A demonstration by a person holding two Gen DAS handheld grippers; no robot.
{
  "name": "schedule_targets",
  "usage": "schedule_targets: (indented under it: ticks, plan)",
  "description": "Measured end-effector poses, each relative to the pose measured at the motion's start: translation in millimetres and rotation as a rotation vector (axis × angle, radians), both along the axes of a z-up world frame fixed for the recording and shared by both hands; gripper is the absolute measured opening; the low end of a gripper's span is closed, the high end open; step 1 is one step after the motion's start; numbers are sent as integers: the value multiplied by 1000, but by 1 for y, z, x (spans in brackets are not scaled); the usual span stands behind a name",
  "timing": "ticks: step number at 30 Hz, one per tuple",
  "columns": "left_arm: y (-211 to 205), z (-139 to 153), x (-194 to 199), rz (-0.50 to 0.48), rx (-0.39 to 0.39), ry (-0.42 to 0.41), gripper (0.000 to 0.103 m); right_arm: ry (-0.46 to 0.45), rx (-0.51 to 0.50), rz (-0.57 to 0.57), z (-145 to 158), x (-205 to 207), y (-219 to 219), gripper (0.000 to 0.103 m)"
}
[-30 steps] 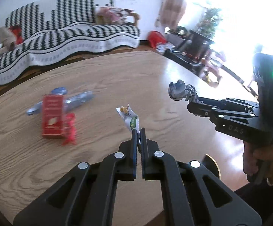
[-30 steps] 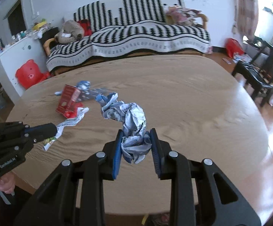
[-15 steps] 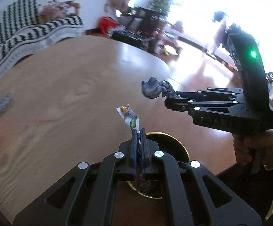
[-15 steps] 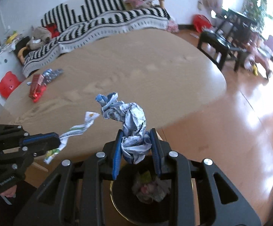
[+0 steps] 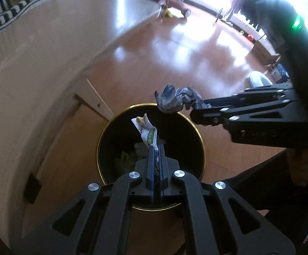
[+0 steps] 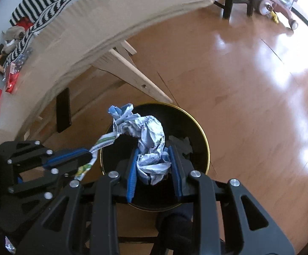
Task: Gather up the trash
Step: 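Carry the wrapper strip and foil over the bin and open both tools, then grasp the red cigarette box with the left tool while the right tool grasps the red ribbon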
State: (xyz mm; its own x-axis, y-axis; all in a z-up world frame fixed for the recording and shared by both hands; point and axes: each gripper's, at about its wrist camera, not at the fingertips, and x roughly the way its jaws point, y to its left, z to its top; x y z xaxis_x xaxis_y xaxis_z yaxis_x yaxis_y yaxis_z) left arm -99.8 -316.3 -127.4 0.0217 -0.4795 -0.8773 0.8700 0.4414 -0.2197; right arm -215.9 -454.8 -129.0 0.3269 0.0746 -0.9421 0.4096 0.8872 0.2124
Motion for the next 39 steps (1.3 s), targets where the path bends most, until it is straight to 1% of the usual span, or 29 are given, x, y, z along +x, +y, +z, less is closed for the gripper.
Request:
schedule_targets:
  ticks: [3, 6, 13, 15, 16, 17, 18, 19, 20, 21, 22, 24, 26, 28, 31, 33, 35, 37, 39]
  plan:
    - [-4, -9, 6, 10, 14, 5, 3, 9, -2, 5, 1, 2, 3, 29]
    - [-3, -14, 5, 15, 15, 13, 3, 12, 0, 11, 3, 6, 6, 29]
    - [-2, -12, 2, 18, -3, 28, 3, 18, -3, -3, 2, 11, 4, 29]
    - [0, -11, 2, 20, -4, 28, 3, 16, -5, -8, 2, 10, 2, 37]
    - [1, -11, 3, 19, 1, 30, 4, 17, -10, -12, 3, 9, 2, 46]
    - [1, -12, 3, 19, 7, 30, 4, 14, -13, -12, 3, 9, 1, 51]
    - [1, -11, 4, 20, 8, 30, 5, 12, -21, -14, 5, 9, 1, 56]
    - [2, -10, 4, 19, 8, 31, 6, 10, -27, -17, 6, 9, 1, 58]
    - [3, -10, 4, 20, 11, 31, 10, 7, -27, -21, 7, 9, 0, 58]
    - [3, -8, 5, 22, 11, 32, 24, 3, -24, -26, 8, 9, 0, 58]
    - [3, -6, 5, 26, 7, 31, 45, -3, -21, -31, 10, 9, -1, 58]
    - [6, 1, 6, 43, -10, 10, 66, -17, -37, -35, 15, 10, -1, 58]
    - [10, 10, 5, 41, -25, -7, 68, -37, -59, -38, 21, 10, 1, 61]
    - [14, 18, 6, 44, -36, -11, 71, -82, -79, -36, 35, 14, 4, 62]
    - [27, 38, 12, 68, -80, -14, 76, -158, -116, -13, 59, 22, 14, 68]
    - [42, 54, 18, 98, -109, -34, 77, -209, -141, 7, 76, 30, 25, 69]
    - [60, 70, 32, 143, -134, -63, 80, -255, -139, 26, 89, 40, 37, 71]
    - [80, 83, 47, 201, -151, -86, 81, -287, -129, 52, 99, 54, 51, 72]
    - [113, 94, 69, 291, -167, -102, 81, -307, -119, 85, 106, 71, 64, 72]
